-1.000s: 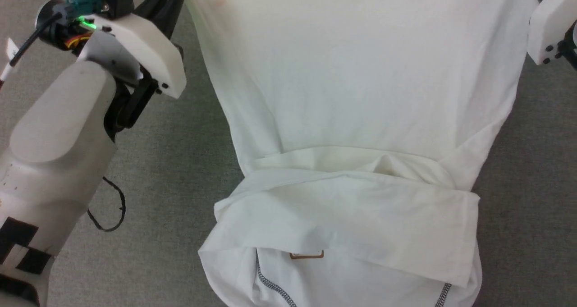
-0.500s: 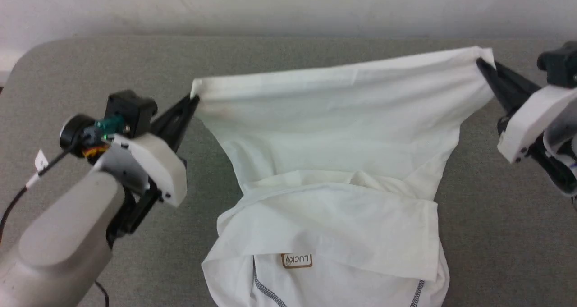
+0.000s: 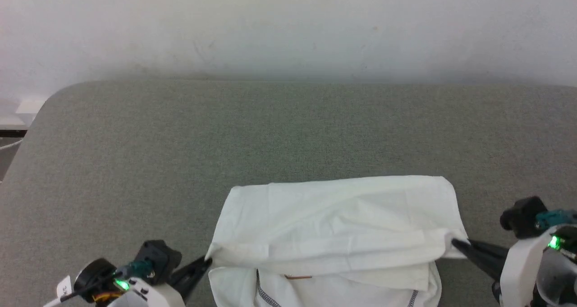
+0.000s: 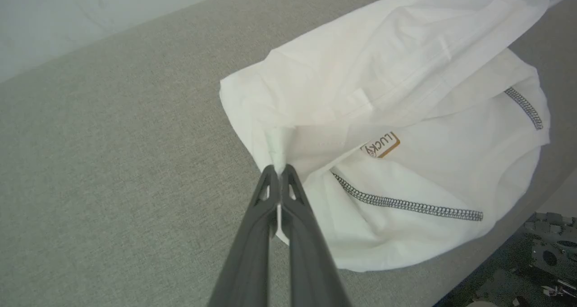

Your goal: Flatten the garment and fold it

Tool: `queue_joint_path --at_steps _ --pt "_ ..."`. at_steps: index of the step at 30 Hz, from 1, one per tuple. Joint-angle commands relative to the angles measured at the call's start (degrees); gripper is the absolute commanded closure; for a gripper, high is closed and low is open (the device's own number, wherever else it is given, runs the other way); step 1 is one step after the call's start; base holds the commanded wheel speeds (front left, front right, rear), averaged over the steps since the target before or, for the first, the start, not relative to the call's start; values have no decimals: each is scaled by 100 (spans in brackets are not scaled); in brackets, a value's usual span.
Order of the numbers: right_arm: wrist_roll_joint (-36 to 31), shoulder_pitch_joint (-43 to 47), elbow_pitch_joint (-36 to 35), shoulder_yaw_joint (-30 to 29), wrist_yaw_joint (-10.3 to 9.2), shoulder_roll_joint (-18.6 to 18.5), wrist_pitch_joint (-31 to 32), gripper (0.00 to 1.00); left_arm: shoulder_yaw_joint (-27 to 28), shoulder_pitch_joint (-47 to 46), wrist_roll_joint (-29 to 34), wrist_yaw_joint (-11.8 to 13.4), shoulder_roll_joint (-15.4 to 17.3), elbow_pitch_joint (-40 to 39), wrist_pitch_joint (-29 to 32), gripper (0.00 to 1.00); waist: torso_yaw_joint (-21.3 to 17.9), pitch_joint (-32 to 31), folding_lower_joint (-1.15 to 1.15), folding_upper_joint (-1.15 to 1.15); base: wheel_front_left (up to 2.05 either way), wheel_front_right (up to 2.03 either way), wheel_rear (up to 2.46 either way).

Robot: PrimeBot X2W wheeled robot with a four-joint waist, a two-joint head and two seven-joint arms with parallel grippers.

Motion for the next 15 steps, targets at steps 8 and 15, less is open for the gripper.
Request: queue_joint_path --at_steps 8,15 --pt "122 703 -564 -235 -11 -166 701 100 -269 383 -28 -163 260 253 110 100 -14 -6 2 0 0 0 0" --pt "-126 994 -839 2 -11 -304 1045 100 -539 433 96 -461 283 586 235 100 32 11 2 0 0 0 0"
